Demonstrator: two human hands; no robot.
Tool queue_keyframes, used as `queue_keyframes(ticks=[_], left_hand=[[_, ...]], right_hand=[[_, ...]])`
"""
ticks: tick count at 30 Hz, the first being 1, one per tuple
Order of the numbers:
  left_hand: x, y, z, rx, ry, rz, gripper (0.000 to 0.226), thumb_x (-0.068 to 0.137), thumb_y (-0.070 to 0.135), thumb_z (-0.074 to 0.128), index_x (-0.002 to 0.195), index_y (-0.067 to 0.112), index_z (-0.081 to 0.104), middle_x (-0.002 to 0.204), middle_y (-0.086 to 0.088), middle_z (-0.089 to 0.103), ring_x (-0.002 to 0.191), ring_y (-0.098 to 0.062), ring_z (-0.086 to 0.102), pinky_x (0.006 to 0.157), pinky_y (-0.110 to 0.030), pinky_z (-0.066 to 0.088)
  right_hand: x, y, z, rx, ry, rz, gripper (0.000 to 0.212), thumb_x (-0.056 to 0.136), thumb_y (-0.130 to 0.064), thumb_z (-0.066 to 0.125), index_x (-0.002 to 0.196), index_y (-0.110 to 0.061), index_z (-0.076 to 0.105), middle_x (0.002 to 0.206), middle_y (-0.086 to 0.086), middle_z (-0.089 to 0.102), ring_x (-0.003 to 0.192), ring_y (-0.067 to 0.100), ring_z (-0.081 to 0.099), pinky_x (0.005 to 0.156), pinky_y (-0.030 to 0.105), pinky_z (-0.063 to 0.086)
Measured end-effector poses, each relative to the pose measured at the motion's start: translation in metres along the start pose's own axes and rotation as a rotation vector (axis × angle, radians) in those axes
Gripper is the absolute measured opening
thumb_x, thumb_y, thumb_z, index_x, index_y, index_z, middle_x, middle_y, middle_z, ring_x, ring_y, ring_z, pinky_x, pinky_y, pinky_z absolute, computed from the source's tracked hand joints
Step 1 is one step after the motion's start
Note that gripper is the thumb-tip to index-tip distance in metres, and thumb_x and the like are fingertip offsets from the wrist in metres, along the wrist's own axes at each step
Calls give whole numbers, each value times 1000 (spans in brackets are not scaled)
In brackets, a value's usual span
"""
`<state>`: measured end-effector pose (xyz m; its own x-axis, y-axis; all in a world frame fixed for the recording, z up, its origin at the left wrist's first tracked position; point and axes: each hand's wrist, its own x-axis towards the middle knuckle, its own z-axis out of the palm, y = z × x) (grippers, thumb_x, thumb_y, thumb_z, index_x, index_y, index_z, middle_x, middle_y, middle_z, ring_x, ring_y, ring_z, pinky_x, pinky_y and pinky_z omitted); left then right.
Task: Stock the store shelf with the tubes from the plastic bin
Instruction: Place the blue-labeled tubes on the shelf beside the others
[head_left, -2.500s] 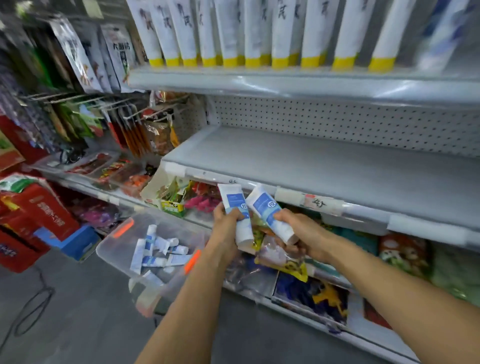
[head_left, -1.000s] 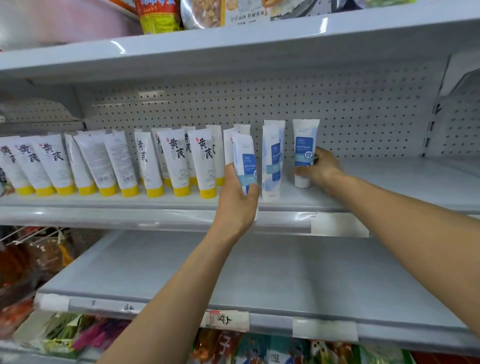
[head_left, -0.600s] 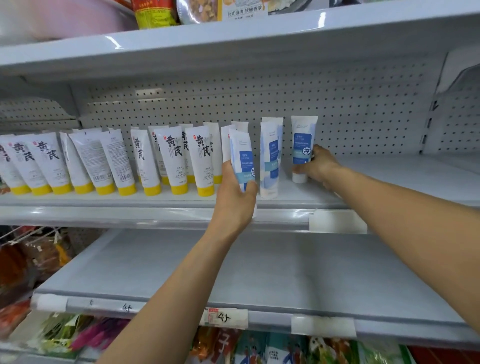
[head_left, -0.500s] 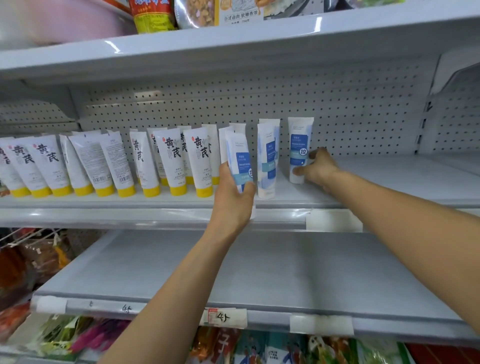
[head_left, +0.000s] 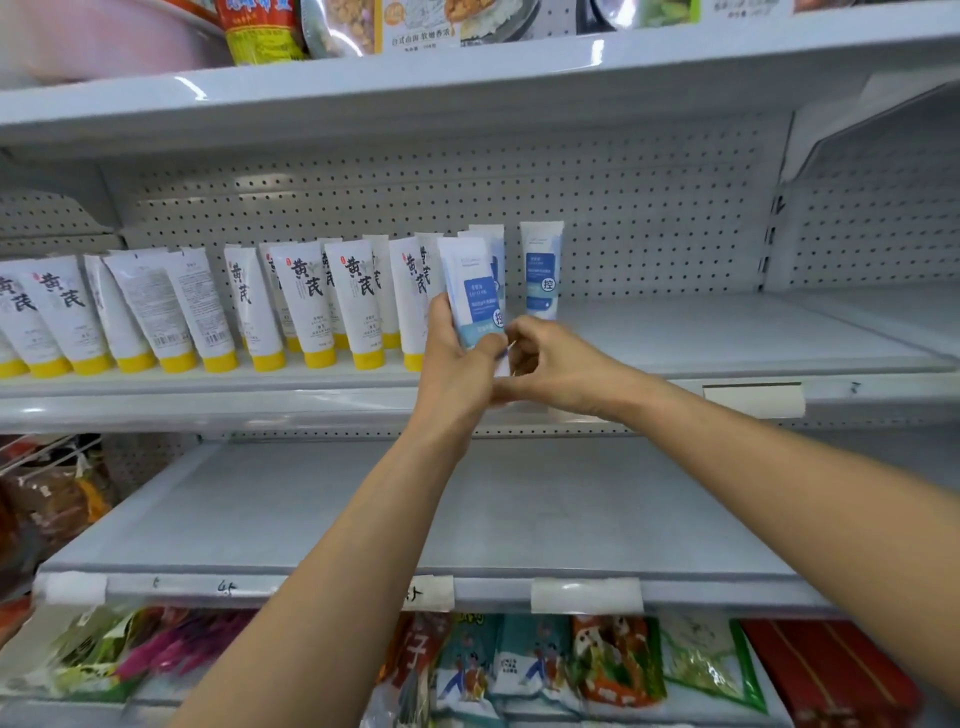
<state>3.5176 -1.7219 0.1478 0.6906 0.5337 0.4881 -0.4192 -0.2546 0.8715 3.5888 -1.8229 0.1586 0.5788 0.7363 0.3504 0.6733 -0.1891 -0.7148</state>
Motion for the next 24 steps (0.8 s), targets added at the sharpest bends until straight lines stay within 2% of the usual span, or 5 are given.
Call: queue_keyframes(ticks=[4, 8, 12, 14, 24], left_hand=[[-4, 5, 8, -3, -50, -11, 37, 90, -2, 51, 121, 18, 47, 115, -2, 66, 102, -14, 66, 89, -28, 54], [2, 8, -3, 213, -91, 58, 23, 95, 13, 51, 118, 17, 54, 112, 5, 65, 97, -7, 63, 82, -14, 49], [12, -7, -22, 667, -74, 189, 33, 94, 26, 55, 126, 19, 52, 124, 2, 57, 109, -13, 56, 95, -32, 47], [17, -14, -26, 775, -89, 202, 37, 94, 28, 56, 129, 21, 50, 127, 0, 55, 112, -16, 54, 96, -38, 47], [39, -29, -29, 861, -137, 183, 35, 94, 30, 55, 128, 24, 50, 130, 0, 51, 116, -17, 53, 95, -33, 48]], right_hand=[[-6, -5, 1, 139, 25, -38, 34, 79, -6, 73, 96, -32, 57, 94, -11, 70, 85, 1, 67, 77, 17, 54], [-1, 0, -11, 164, 98, 28, 44, 77, -13, 78, 116, -19, 58, 105, -4, 71, 95, 6, 68, 88, 26, 54], [15, 8, -29, 102, 232, 127, 47, 77, -12, 78, 117, -16, 55, 102, -8, 67, 89, 2, 63, 81, 19, 50], [24, 15, -35, 74, 256, 178, 49, 76, -13, 78, 119, -17, 54, 106, -6, 66, 94, 9, 63, 87, 25, 48], [48, 42, -29, 44, 213, 265, 46, 79, -7, 74, 119, -18, 55, 110, -1, 64, 101, 16, 62, 82, 27, 46]])
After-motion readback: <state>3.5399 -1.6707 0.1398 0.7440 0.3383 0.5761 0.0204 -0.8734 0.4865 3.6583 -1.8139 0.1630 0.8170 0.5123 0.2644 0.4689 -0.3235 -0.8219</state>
